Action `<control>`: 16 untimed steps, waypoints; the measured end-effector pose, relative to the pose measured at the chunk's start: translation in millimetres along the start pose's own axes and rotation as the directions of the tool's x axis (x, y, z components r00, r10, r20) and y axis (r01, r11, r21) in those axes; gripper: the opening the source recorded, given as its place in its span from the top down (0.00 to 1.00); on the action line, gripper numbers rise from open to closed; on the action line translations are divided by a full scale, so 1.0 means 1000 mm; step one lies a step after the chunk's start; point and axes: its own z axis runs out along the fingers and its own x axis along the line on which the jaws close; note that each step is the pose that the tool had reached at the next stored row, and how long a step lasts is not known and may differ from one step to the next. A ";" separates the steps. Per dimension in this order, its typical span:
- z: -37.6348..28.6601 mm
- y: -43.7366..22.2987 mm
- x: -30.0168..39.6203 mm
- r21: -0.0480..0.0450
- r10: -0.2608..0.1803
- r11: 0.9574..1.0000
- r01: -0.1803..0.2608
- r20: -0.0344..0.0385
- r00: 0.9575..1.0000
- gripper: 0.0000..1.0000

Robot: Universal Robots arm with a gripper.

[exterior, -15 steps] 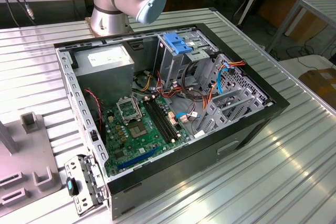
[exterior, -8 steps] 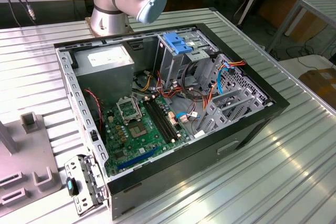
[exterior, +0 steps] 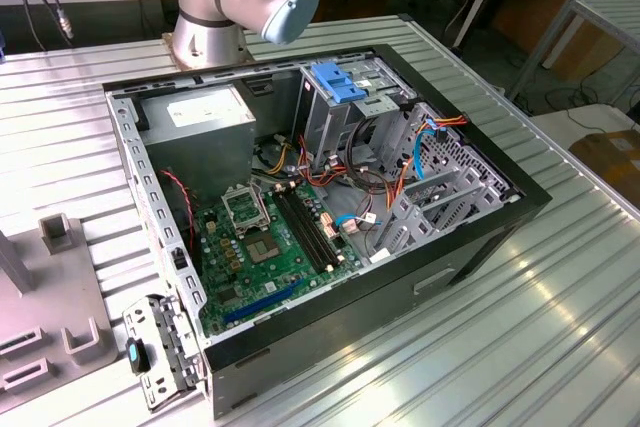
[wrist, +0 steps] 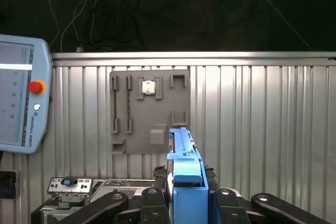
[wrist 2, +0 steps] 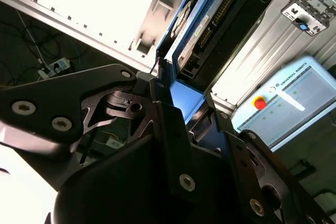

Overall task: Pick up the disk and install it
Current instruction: 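Pick up the disk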

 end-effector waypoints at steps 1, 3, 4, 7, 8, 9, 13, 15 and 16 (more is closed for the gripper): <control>0.0001 -0.0032 0.0000 0.000 0.000 1.000 0.000 0.000 1.000 0.63; 0.0001 -0.0076 0.0000 0.000 0.000 1.000 0.000 0.000 1.000 0.63; 0.0001 -0.0117 0.0000 0.000 0.000 1.000 0.000 0.000 1.000 0.63; 0.0003 -0.0230 0.0000 0.000 0.000 1.000 0.000 0.000 1.000 0.63; 0.0003 -0.0284 -0.0001 0.000 0.000 1.000 0.000 0.000 1.000 0.63; 0.0004 -0.0332 -0.0001 0.000 0.000 1.000 0.000 0.000 1.000 0.63; 0.0005 -0.0420 -0.0001 0.000 0.000 1.000 0.000 0.000 1.000 0.63; 0.0005 -0.0473 -0.0001 0.000 0.000 1.000 0.000 0.000 1.000 0.63; 0.0005 -0.0499 -0.0001 0.000 0.000 1.000 0.000 0.000 1.000 0.63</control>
